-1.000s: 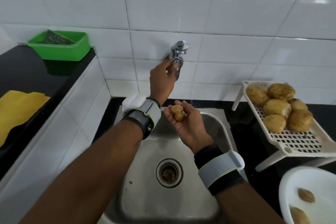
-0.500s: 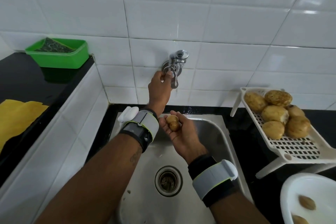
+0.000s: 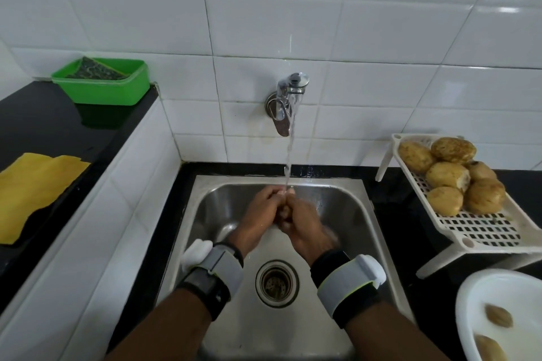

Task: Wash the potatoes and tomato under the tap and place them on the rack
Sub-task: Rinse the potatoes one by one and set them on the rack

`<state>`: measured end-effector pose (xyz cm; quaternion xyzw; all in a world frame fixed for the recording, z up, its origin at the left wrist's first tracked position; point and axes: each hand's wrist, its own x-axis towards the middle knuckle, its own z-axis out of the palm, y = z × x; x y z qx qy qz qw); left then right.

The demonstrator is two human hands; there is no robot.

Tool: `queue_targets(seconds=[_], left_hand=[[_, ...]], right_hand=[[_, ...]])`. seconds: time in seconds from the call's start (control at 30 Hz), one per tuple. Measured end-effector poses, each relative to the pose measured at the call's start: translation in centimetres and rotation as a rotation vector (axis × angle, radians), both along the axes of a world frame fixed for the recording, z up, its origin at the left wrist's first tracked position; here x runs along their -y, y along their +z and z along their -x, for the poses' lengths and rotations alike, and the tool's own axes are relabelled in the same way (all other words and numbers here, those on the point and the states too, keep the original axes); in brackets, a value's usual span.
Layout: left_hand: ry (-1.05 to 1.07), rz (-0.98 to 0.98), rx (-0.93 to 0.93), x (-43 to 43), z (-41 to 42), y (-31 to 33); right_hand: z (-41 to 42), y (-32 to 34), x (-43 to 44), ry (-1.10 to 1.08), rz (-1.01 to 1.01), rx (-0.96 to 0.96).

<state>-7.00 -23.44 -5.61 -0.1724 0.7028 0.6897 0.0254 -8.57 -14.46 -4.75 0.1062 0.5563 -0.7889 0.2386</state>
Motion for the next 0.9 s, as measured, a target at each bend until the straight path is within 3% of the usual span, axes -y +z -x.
queue_targets(seconds=[0.07, 0.13, 0.3, 0.43, 0.53, 0.67, 0.9], left_hand=[[-0.004, -0.072, -0.008, 0.0, -0.5, -0.3], [0.024, 0.000, -0.024, 0.1, -0.9, -0.5], [0.208, -0.040, -0.047, 0.6, -1.0, 0.3], [0.316, 0.033, -0.064, 0.4, -1.0, 0.9], [0.389, 0.017, -0.035, 0.8, -1.1, 1.2], [0.367, -0.032, -0.029, 1.3, -1.7, 1.7], [0.261, -0.103, -0.032, 1.5, -2.3, 1.2]], right_hand=[[0.0, -0.8, -0.7, 0.038, -0.050, -0.037], [0.0, -1.0, -1.1, 0.109, -0.089, -0.049], [-0.1, -1.0, -1.9, 0.225, 0.017, 0.050], [0.0, -1.9, -1.5, 0.168, 0.112, 0.127], [0.3, -1.8, -0.6, 0.147, 0.026, 0.051], [0.6, -0.8, 0.2, 0.200, -0.121, -0.109], [1.7, -0.4, -0.1, 0.209, -0.143, -0.151]])
